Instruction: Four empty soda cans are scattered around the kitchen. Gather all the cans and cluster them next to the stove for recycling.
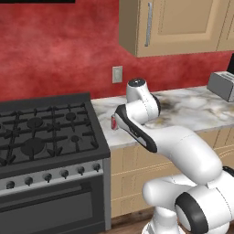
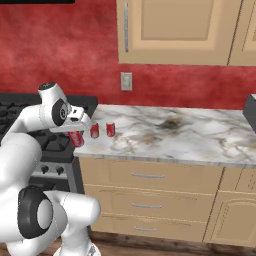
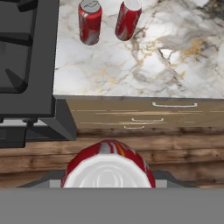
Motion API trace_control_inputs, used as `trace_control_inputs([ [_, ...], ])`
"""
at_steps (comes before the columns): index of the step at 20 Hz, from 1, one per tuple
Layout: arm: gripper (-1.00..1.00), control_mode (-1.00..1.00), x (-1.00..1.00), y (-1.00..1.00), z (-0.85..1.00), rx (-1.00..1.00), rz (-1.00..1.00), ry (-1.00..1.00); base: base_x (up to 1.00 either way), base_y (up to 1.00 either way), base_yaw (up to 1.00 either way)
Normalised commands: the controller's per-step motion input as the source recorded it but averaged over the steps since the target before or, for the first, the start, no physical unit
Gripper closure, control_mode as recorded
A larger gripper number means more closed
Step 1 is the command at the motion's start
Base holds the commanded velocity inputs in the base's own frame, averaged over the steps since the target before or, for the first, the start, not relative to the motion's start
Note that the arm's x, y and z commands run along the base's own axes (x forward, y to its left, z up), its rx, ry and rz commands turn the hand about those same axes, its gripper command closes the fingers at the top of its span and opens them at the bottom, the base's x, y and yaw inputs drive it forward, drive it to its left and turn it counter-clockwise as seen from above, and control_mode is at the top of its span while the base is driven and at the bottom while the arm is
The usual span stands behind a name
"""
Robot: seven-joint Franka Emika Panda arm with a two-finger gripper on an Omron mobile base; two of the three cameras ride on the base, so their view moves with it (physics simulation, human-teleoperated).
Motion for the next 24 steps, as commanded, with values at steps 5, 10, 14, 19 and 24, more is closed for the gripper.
trace_control_inputs([
  [5,1.0,1.0,0.0,0.0,0.0,0.0,0.0,0.0,0.0,0.0,0.0],
  [10,1.0,-1.0,0.0,0.0,0.0,0.0,0.0,-0.01,0.0,0.0,0.0],
  [14,1.0,-1.0,0.18,-0.02,0.0,0.0,-0.01,-0.01,0.0,0.0,0.0],
  [19,1.0,-1.0,0.24,-0.07,0.0,0.02,0.0,-0.06,0.0,0.0,0.0],
  [24,1.0,-1.0,0.23,-0.15,-0.06,0.11,0.0,-0.09,0.0,0.0,0.0],
])
